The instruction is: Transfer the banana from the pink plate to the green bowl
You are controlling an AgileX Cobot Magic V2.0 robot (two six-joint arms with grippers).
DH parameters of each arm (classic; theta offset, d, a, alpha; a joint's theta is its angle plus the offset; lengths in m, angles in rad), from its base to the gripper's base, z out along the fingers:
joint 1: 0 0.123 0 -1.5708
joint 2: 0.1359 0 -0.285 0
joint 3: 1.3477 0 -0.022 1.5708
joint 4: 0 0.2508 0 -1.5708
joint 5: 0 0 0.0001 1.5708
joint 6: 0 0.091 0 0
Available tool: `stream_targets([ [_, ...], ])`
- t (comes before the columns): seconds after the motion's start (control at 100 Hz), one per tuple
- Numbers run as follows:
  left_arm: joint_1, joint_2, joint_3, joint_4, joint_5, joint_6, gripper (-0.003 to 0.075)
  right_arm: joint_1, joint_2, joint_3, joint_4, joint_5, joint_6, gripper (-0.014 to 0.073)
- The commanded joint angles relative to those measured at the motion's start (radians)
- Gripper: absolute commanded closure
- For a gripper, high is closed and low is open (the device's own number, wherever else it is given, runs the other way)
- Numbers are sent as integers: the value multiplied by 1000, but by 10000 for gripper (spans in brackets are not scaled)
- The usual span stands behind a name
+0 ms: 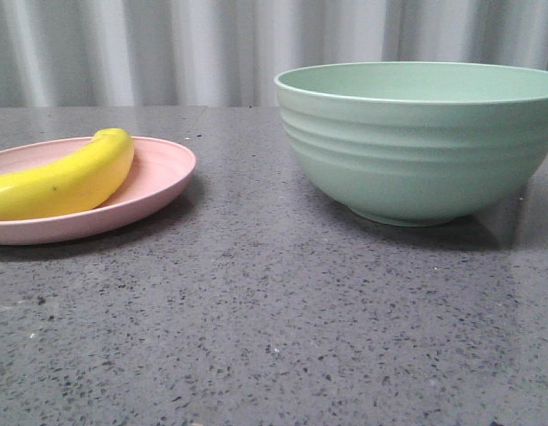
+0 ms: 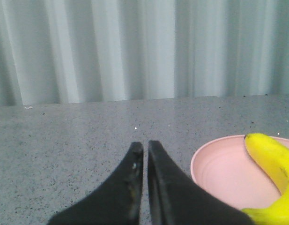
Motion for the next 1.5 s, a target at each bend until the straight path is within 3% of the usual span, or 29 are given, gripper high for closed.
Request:
stream_targets([
  [0.0,-1,74,-93,-12,-52,-8,741,0,70,-99,-1,22,-1,657],
  [0.09,-1,145,-157,-12,-39,-8,741,0,155,-162,4,82,-1,657],
  [0.36,-1,340,-277,-12,-68,-8,741,0,394,-293,21,82,-1,657],
  [0.51,-1,415,-286,-12,-117,-8,724,0,474,-300,21,-15,-1,657],
  [0.58,-1,437,-286,-12,-135,-8,645,0,502,-300,21,-29,-1,657],
  [0.68,-1,464,-286,-12,-168,-8,450,0,532,-300,21,-22,-1,657],
  [0.75,-1,483,-286,-12,-195,-8,353,0,544,-300,21,-22,-1,657],
  [0.84,-1,510,-286,-12,-240,-8,309,0,549,-300,21,-24,-1,657],
  [0.96,-3,535,-291,-12,-271,-8,309,0,552,-300,21,-31,-1,657],
  [1.07,-40,563,-319,-10,-221,-8,309,0,552,-300,21,-39,-1,657],
  [1.22,-142,633,-400,5,-50,-8,309,0,552,-300,21,-48,-1,657],
  [1.49,-341,796,-528,-26,65,-8,266,0,552,-300,21,-48,-1,657],
])
